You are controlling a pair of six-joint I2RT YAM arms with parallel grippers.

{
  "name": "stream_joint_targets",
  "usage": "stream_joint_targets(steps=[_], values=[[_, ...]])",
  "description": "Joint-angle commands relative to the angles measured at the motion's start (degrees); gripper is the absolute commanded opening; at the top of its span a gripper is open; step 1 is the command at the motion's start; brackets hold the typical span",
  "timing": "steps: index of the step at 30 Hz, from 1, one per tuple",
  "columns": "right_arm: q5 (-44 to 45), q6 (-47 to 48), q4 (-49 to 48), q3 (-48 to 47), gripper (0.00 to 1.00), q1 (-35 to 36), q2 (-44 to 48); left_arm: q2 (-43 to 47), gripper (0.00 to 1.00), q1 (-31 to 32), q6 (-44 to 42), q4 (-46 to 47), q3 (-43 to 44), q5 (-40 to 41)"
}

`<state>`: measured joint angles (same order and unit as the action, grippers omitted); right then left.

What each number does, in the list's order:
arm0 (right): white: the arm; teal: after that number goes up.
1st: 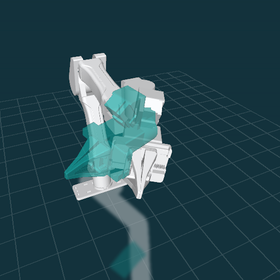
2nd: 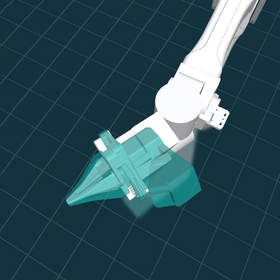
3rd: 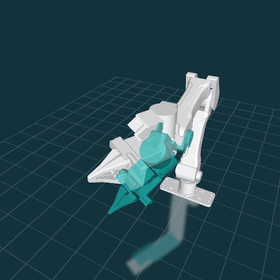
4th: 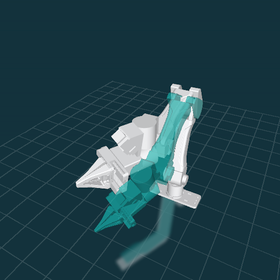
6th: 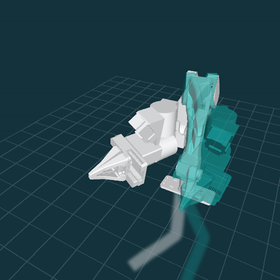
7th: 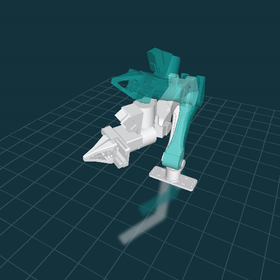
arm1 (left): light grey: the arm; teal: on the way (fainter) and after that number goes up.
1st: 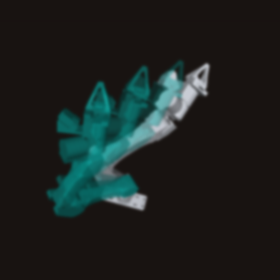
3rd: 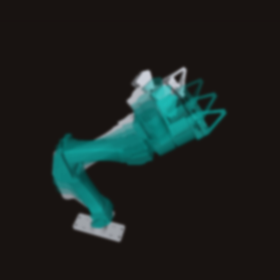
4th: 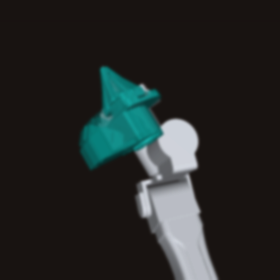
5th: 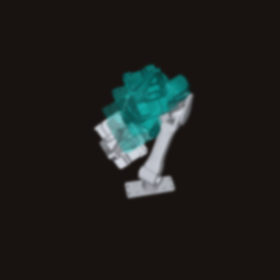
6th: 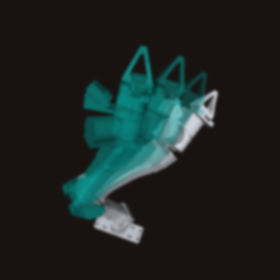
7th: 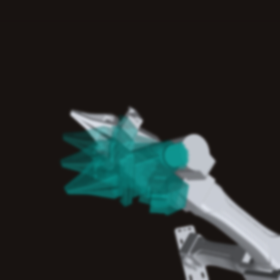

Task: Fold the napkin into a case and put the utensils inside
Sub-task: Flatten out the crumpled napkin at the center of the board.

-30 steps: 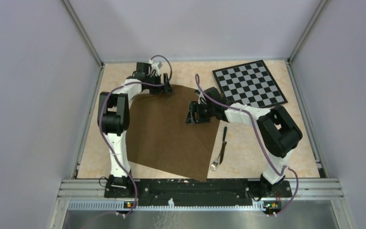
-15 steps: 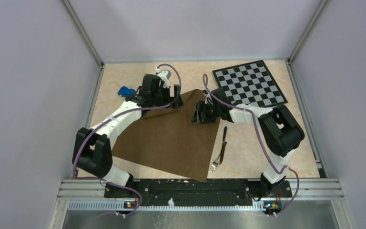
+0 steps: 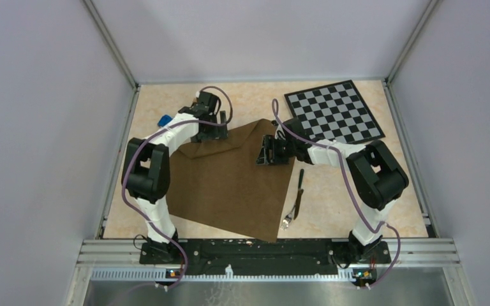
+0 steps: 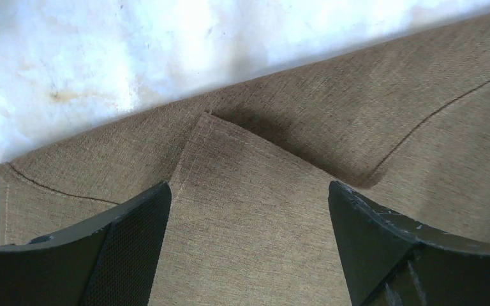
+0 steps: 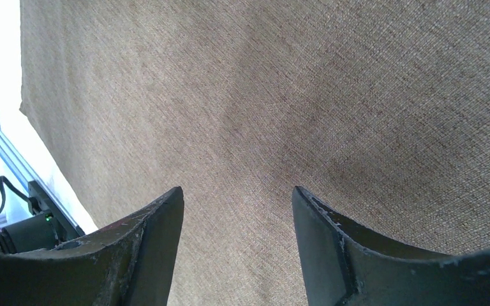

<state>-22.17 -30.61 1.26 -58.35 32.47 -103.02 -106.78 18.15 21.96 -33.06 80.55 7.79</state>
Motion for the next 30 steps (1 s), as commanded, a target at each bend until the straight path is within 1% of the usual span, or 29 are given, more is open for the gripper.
stream_joint_targets(steps=[1,5,9,11,14,18,22,26,28,30], values=[[-0.92,0.22,-3.20,0.61,0.62,-0.13,2.85,0.06,0.97,-0.16,1.42,1.55,-1.82,2.46],[-1.29,0.03,-3.71,0.92,0.62,-0.17,2.50,-2.44,0.94,-0.50,1.19,2.51,-1.60,-1.13],[-1.47,-0.13,-3.82,1.01,0.62,-0.15,2.58,-2.82,0.90,-0.56,1.46,3.46,-1.88,-1.14],[-1.39,-0.04,-3.80,1.02,0.62,-0.14,2.57,-2.52,0.91,-0.57,1.42,3.62,-2.17,0.08],[-1.53,-0.04,-4.02,1.00,0.62,-0.15,2.39,-1.50,0.96,-0.49,1.25,3.89,-2.91,1.39],[-1.73,-0.15,-4.24,1.00,0.62,-0.13,1.93,0.67,0.97,-1.23,0.63,5.36,-4.29,3.34],[-1.91,-0.21,-4.33,1.06,0.62,-0.15,1.76,0.08,0.97,-3.36,0.63,5.99,-4.33,0.81],[-1.82,-0.23,-4.38,1.07,0.62,-0.15,1.71,-1.17,0.98,-3.65,0.76,6.87,-4.81,-1.01],[-1.82,-0.24,-4.33,1.05,0.61,-0.14,1.69,-1.71,0.97,-3.65,1.00,7.58,-5.05,-2.81],[-1.86,-0.24,-4.38,1.11,0.61,-0.18,1.68,-2.25,0.95,-3.57,1.24,7.85,-5.06,-4.40]])
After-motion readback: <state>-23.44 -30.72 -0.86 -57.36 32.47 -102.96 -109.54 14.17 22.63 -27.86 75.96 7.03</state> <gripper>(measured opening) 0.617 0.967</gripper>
